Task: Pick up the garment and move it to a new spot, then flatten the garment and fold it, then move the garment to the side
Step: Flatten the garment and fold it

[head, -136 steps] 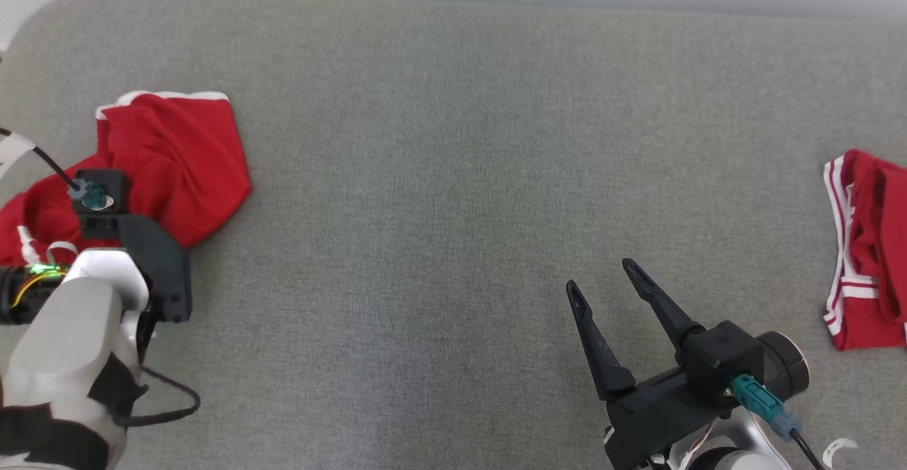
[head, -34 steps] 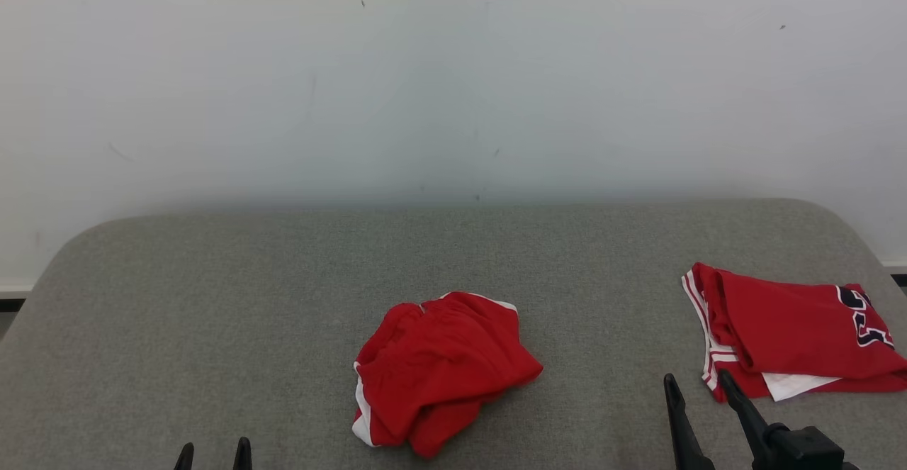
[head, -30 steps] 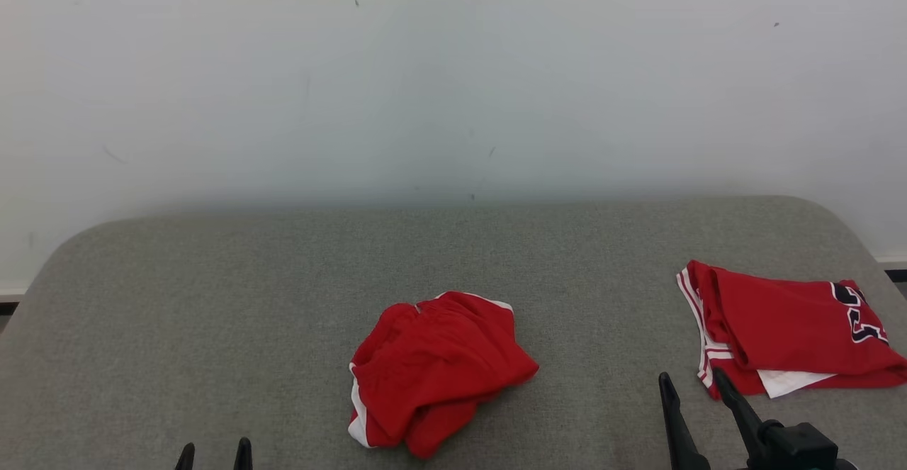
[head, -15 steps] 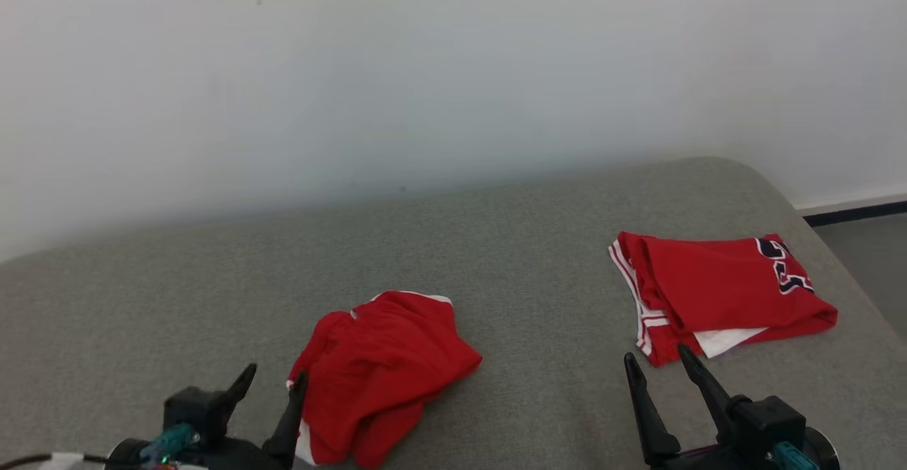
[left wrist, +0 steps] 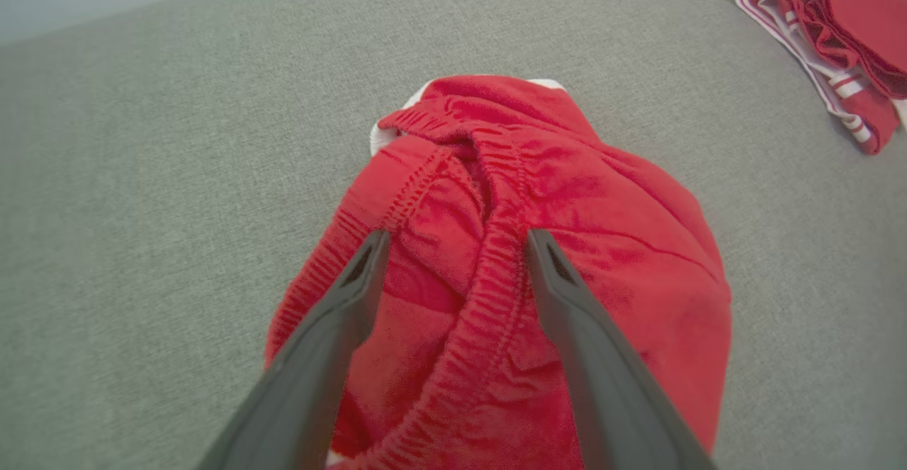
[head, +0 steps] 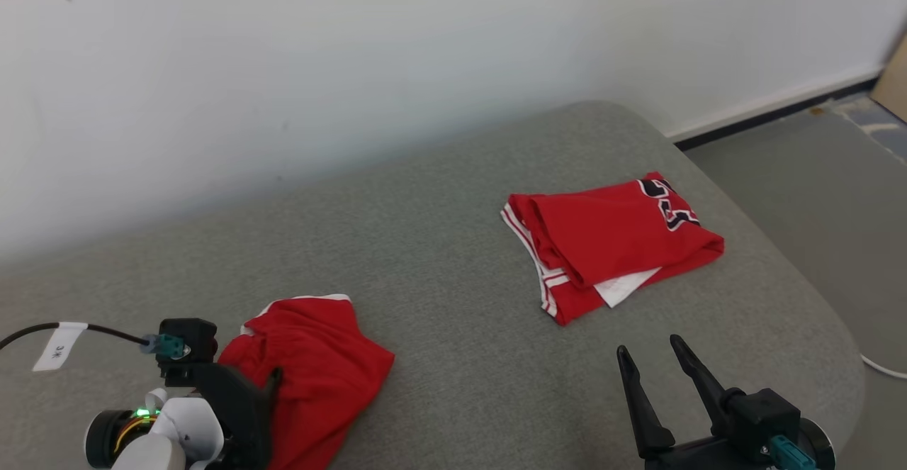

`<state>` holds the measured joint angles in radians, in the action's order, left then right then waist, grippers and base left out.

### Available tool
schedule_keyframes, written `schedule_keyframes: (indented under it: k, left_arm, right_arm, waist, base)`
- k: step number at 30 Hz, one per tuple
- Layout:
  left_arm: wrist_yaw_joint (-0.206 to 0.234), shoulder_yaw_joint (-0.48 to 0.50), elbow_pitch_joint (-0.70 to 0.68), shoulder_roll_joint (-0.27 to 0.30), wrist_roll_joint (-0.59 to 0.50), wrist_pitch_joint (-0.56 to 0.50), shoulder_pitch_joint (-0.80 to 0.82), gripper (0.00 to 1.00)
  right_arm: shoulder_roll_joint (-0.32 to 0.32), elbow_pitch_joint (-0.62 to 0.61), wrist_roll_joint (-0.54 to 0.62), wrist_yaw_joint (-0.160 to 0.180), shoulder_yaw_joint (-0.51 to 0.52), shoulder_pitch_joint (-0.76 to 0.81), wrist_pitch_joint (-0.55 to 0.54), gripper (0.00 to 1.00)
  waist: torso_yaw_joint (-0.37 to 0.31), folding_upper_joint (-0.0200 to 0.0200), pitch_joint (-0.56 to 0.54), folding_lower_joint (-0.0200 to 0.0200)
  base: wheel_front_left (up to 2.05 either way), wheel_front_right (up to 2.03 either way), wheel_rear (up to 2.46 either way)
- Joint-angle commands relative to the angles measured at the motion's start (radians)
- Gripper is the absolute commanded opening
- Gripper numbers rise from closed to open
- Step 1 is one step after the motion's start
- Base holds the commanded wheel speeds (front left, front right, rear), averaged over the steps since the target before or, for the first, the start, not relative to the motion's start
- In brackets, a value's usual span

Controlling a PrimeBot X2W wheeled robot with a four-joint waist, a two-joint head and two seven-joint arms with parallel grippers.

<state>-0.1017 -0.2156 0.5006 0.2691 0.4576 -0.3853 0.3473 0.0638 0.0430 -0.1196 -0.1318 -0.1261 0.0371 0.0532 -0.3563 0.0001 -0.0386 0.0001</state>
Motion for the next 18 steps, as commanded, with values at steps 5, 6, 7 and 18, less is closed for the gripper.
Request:
schedule_keyframes:
  k: [5,6,7,18]
  left_arm:
    - [0.043,0.002,-0.02,-0.015,0.033,-0.105,-0.005,0.38]
    - [0.054,0.001,-0.024,-0.018,0.036,-0.123,-0.011,0.38]
    - [0.059,-0.003,-0.03,-0.019,0.037,-0.139,-0.015,0.38]
    - [0.132,-0.046,-0.12,-0.01,-0.029,-0.16,-0.043,1.0]
  right_arm:
    - [0.001,-0.008,0.008,0.003,0.006,-0.001,-0.001,1.0]
    - [0.001,-0.009,0.01,0.003,0.009,0.0,-0.003,1.0]
    - [0.0,-0.011,0.011,0.003,0.01,0.0,-0.003,1.0]
    - [0.0,-0.009,0.015,0.003,0.0,-0.005,-0.005,1.0]
  waist:
    - [-0.059,-0.0001,0.032,-0.0001]
    - [-0.057,-0.0001,0.03,-0.0001]
    - [-0.054,-0.0001,0.029,-0.0001]
    - [-0.028,-0.0001,0.012,-0.0001]
  base:
    - [0.0,0.0,0.0]
    - [0.0,0.0,0.0]
    - [0.0,0.0,0.0]
    - [0.0,0.0,0.0]
